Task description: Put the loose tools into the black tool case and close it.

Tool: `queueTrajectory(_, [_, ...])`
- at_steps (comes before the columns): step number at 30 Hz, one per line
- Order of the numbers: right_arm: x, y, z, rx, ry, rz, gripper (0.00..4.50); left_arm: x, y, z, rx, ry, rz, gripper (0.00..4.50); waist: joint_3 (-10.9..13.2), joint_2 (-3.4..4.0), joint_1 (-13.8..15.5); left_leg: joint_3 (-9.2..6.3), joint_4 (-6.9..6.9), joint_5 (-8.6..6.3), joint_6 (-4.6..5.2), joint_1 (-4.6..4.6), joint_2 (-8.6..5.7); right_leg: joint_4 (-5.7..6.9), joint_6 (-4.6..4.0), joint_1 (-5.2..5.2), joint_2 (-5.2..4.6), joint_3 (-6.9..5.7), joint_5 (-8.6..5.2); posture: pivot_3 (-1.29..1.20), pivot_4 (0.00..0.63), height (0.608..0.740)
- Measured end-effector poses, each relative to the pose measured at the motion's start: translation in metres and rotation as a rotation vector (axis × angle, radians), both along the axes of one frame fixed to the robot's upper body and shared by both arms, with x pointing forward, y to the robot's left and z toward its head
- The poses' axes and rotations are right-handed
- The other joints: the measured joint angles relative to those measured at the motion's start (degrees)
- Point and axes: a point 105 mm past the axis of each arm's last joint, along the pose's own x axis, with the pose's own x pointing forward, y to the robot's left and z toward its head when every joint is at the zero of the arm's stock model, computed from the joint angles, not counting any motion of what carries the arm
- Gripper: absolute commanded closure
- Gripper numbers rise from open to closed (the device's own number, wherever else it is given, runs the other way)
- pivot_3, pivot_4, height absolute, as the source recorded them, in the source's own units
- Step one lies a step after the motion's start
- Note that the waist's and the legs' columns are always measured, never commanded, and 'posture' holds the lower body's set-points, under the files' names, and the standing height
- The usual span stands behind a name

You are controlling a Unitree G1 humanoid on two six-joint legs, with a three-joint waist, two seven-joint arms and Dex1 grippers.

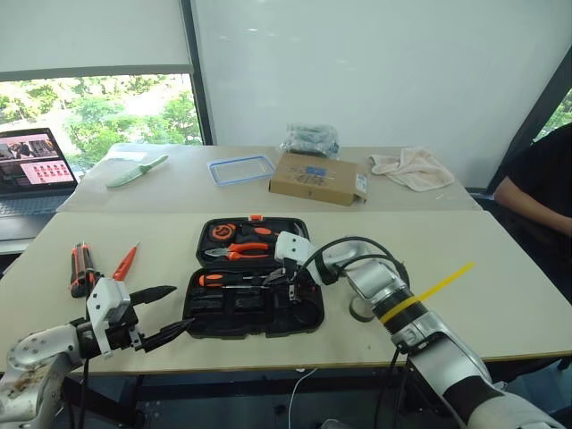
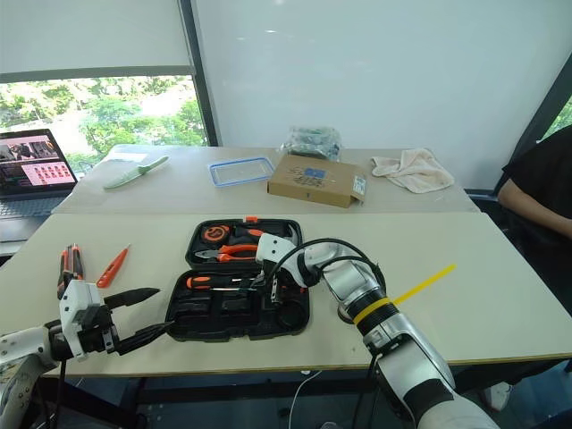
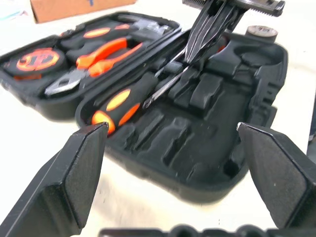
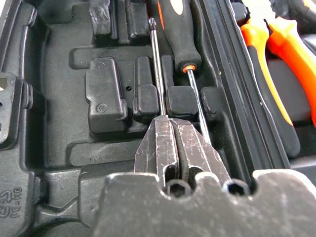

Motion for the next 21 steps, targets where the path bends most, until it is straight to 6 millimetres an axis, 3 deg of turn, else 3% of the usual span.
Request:
queueTrajectory(3, [-0.006,-0.007,0.02,0.182,0.006,-0.007,3.32,-0.009,0.021,-0.003,-0.009,-0.009,0.118,0.0,0.05,0.08,0.13,-0.02,-0.02,0.0,-0.01,-0.15,0.0,-0.04,0.0,-0.12,-0.03,-0.01,0.01,0.0,0.15,0.74])
queueTrajectory(6, [-0.016,-0.032,0.058,0.33,-0.088,-0.004,2.31,-0.022,0.047,-0.006,-0.023,-0.032,0.267,0.0,0.06,0.1,0.42,-0.07,-0.02,-0.07,0.03,-0.15,0.0,-0.16,0.0,-0.05,-0.07,-0.11,0.0,0.0,0.15,0.74])
queueTrajectory(7, [-0.023,-0.047,0.066,0.376,-0.13,-0.022,2.03,-0.029,0.064,-0.01,-0.048,-0.027,0.372,0.0,0.05,0.08,0.66,-0.13,-0.04,-0.11,0.05,-0.14,0.0,-0.25,0.0,0.03,-0.09,-0.21,0.0,0.0,0.15,0.74])
queueTrajectory(10, [-0.037,-0.079,0.054,0.435,-0.13,-0.084,0.99,-0.05,0.1,-0.023,-0.098,-0.003,0.601,0.0,-0.01,-0.02,0.76,-0.21,-0.06,-0.16,0.07,-0.18,0.01,-0.49,0.02,0.09,-0.1,-0.33,0.0,0.0,0.15,0.74])
queueTrajectory(13, [-0.056,-0.102,0.038,0.512,-0.12,-0.111,0.06,-0.063,0.12,-0.03,-0.13,0.0,0.75,0.0,0.0,-0.02,1.01,-0.2,-0.06,-0.17,0.08,-0.17,0.01,-0.54,0.03,0.12,-0.1,-0.34,0.0,0.0,0.15,0.74])
queueTrajectory(19, [-0.068,-0.129,0.042,0.601,-0.163,-0.221,0.06,-0.051,0.13,-0.023,-0.198,0.01,0.871,0.0,0.03,-0.03,1.14,-0.17,-0.04,0.01,-0.09,0.05,0.06,-0.44,0.04,0.24,-0.04,-0.28,0.01,0.0,0.15,0.74])
queueTrajectory(21, [-0.067,-0.132,0.044,0.602,-0.182,-0.24,0.06,-0.028,0.123,-0.013,-0.23,0.035,0.842,0.0,0.06,-0.12,1.33,-0.23,-0.02,0.12,-0.18,0.08,0.06,-0.22,0.27,0.22,-0.02,-0.3,-0.14,0.0,0.15,0.74])
